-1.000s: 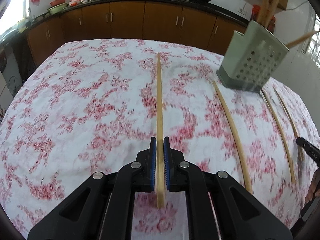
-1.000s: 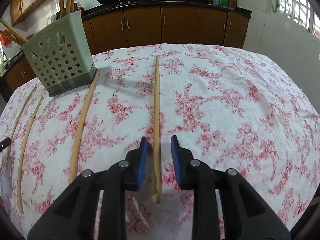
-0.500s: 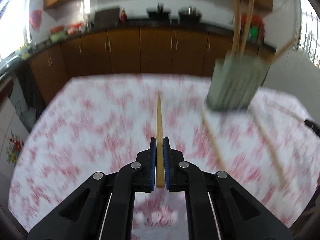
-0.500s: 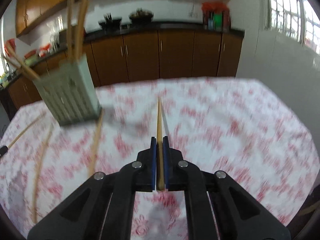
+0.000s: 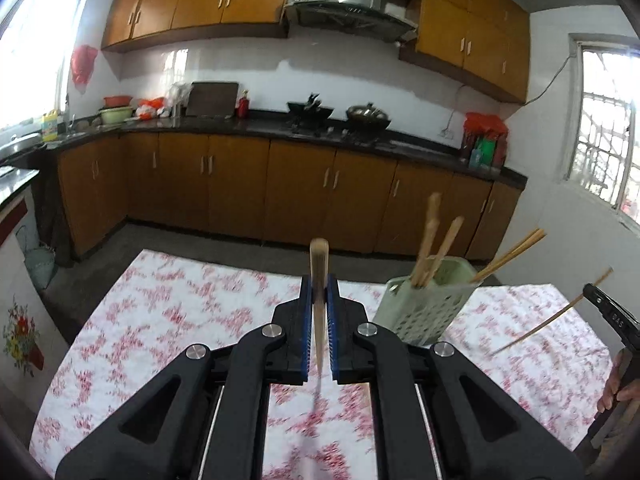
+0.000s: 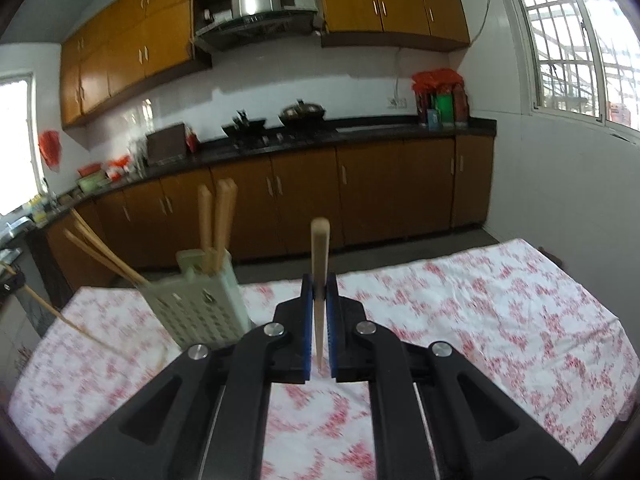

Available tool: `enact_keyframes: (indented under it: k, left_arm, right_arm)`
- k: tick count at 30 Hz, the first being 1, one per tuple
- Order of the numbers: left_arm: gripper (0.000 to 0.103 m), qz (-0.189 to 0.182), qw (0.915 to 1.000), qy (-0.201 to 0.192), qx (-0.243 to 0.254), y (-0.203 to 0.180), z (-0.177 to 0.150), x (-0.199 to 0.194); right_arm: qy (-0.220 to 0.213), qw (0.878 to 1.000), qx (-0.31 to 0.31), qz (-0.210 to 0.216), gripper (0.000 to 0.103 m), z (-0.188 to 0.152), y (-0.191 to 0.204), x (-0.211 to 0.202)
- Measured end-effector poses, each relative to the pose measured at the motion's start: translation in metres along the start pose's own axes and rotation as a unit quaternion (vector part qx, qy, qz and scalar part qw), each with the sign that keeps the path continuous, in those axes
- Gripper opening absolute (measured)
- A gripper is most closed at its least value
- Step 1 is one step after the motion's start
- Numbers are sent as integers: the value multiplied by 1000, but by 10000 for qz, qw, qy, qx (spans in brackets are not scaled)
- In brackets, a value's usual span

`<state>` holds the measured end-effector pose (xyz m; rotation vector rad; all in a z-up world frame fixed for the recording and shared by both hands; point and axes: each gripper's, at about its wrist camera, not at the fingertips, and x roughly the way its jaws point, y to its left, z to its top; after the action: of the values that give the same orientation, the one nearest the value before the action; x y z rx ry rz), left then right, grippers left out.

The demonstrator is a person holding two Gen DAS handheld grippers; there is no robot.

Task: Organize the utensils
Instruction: 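Lift both held chopsticks and carry them over the green holder, then open both tools to drop the chopsticks into the holder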

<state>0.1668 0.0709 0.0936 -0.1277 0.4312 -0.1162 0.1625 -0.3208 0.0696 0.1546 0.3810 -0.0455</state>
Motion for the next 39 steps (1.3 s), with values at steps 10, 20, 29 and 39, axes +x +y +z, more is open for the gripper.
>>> enact_keyframes:
  k: [10, 20, 29, 39]
  left_arm:
    - [8, -484, 9957, -768, 164, -46, 31, -29]
    - [8, -669, 9785, -1953, -28, -95, 80, -18]
    - [8, -419, 9778, -2054, 64, -108, 53, 41]
    - [10, -604, 9854, -1562, -307, -89, 35, 56]
  right_arm:
    - [-737, 9913, 202, 1076, 8, 52, 29, -44]
    - [-1188, 9861, -44, 1159, 8, 81, 66, -25]
    - [-688, 9920, -88, 1053, 8, 66, 84, 40]
    - [-662, 9931, 13, 971, 29, 61, 79, 32]
